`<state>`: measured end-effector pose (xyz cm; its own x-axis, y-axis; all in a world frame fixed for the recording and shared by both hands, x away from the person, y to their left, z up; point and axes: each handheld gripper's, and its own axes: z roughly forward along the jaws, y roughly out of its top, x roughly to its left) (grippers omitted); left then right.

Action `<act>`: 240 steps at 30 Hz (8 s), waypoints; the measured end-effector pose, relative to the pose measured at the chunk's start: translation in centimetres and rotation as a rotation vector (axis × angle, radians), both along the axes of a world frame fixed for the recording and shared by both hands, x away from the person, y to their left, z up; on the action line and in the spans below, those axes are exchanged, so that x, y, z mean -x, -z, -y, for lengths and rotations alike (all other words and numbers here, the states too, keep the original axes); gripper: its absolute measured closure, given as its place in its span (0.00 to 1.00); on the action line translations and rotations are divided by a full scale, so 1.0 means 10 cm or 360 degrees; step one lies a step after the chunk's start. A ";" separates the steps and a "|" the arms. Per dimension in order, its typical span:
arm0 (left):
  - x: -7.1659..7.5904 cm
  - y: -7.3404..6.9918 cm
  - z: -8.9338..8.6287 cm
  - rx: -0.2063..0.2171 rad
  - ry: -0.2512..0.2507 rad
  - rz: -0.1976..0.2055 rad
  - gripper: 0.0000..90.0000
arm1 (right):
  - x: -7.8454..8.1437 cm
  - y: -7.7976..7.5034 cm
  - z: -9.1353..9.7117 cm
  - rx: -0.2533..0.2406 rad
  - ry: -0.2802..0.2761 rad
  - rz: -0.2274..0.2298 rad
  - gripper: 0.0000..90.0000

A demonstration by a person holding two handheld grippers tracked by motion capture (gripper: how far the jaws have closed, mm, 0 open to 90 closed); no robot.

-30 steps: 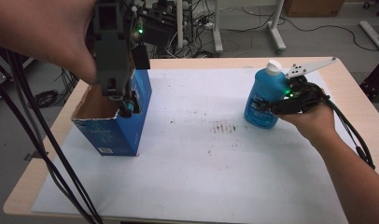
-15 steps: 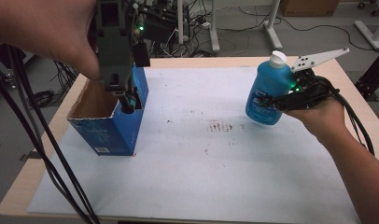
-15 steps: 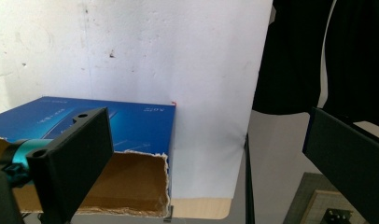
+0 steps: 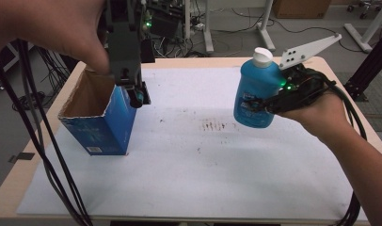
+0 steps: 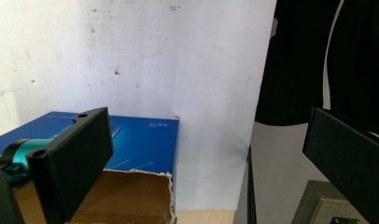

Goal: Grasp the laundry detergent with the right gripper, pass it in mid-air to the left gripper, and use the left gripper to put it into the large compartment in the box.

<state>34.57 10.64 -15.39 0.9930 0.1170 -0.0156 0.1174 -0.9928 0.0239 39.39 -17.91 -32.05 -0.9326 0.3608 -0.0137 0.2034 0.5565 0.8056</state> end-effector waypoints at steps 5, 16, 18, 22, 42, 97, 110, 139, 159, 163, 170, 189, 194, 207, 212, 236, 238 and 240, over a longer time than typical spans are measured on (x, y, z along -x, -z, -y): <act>-0.01 -0.01 0.08 0.0030 0.0023 -0.0009 0.02 | 0.16 -0.10 -0.18 0.0002 -0.0117 0.0002 0.51; -0.04 0.05 0.27 0.0040 0.0082 0.0011 0.02 | 0.34 -0.13 -0.57 0.0009 -0.0335 -0.0048 0.51; -0.05 0.05 0.28 0.0043 0.0081 0.0009 0.02 | 0.36 -0.13 -0.63 0.0006 -0.0370 -0.0058 0.51; -0.07 0.07 0.30 0.0043 0.0080 0.0008 0.02 | 0.39 -0.14 -0.74 0.0004 -0.0432 -0.0073 0.51; -0.01 0.11 0.43 0.0049 0.0129 0.0002 0.02 | 0.44 -0.31 -1.19 -0.0040 -0.0603 -0.0123 0.51; -0.01 0.19 0.49 0.0052 0.0184 0.0038 0.21 | 0.46 -0.44 -1.28 -0.0091 -0.0596 -0.0099 0.51; -0.02 0.19 0.47 0.0048 0.0185 0.0024 0.29 | 0.46 -0.44 -1.29 -0.0094 -0.0601 -0.0101 0.51; 0.00 0.16 0.46 0.0050 0.0158 -0.0013 0.42 | 0.47 -0.43 -1.31 -0.0161 -0.0628 -0.0114 0.51; -0.03 0.14 0.38 0.0031 0.0103 -0.0021 0.42 | 0.48 -0.48 -1.04 -0.0113 -0.0574 -0.0080 0.15; -0.03 0.13 0.37 0.0014 0.0096 -0.0022 0.42 | 0.47 -0.50 -0.98 -0.0112 -0.0536 -0.0047 0.13; -0.05 0.12 0.34 0.0006 0.0069 -0.0046 0.42 | 0.45 -0.51 -0.89 -0.0037 -0.0455 -0.0020 0.03; -0.10 -0.17 0.10 0.0057 -0.0136 -0.0043 0.42 | 0.35 -0.68 -0.50 0.0465 -0.0281 0.0037 0.01; -0.14 -0.32 -0.03 0.0096 -0.0251 -0.0055 0.42 | 0.32 -0.73 -0.40 0.0510 -0.0261 0.0035 0.01; -0.35 -0.61 -0.63 0.0180 -0.0845 -0.0004 0.42 | 0.30 -0.72 -0.35 0.0543 -0.0259 0.0011 0.01; -0.42 -0.59 -0.92 0.0154 -0.1174 0.0028 0.42 | 0.29 -0.70 -0.37 0.0550 -0.0263 0.0004 0.01; -0.67 -0.06 -1.57 0.0030 -0.1665 -0.0023 0.42 | 0.28 -0.59 -0.48 0.0566 -0.0257 -0.0013 0.01; -0.68 0.04 -1.56 -0.0006 -0.1566 -0.0038 0.42 | 0.28 -0.59 -0.49 0.0575 -0.0248 -0.0020 0.01; -0.69 0.16 -1.55 -0.0029 -0.1484 -0.0041 0.42 | 0.28 -0.57 -0.51 0.0579 -0.0249 -0.0029 0.01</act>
